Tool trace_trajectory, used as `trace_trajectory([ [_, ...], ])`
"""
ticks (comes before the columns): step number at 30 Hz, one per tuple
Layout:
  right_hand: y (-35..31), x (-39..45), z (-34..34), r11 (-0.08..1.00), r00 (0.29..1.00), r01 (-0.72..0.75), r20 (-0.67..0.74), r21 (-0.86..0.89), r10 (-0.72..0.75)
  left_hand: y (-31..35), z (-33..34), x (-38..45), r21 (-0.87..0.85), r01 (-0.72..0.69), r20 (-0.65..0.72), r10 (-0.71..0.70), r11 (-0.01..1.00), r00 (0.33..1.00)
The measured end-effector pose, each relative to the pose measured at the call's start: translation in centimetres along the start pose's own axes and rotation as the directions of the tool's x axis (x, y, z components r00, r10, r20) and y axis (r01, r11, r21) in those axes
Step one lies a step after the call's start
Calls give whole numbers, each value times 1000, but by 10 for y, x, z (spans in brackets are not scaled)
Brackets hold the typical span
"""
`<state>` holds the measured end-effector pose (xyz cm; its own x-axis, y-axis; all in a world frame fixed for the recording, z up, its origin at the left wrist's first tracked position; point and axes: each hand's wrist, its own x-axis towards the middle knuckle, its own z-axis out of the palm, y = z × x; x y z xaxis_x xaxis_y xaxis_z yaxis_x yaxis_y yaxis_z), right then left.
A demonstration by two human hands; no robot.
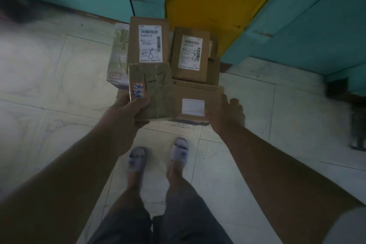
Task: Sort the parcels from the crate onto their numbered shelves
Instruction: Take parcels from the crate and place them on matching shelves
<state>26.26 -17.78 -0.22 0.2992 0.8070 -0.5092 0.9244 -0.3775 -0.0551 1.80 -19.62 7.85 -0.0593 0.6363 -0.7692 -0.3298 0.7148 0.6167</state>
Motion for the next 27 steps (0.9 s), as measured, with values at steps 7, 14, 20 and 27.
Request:
trace_trajectory([
  [7, 6, 21, 24, 951, 989, -40, 145, 305, -5, -29, 9, 15, 24, 37, -22, -36, 999, 999],
  [14, 14, 10, 2, 904, 992, -1, 115, 427, -53, -23, 11, 4, 56, 35, -8, -35, 998, 999],
  [20, 5, -33, -67, 685, 996, 37, 29, 727, -84, 19, 1, -43, 46, -17, 52, 15, 999, 999],
  [27, 5, -129, -151, 485, 989, 124, -147, 866, 11, 82, -6, -115, 126, -159, 276, 120, 979, 954],
])
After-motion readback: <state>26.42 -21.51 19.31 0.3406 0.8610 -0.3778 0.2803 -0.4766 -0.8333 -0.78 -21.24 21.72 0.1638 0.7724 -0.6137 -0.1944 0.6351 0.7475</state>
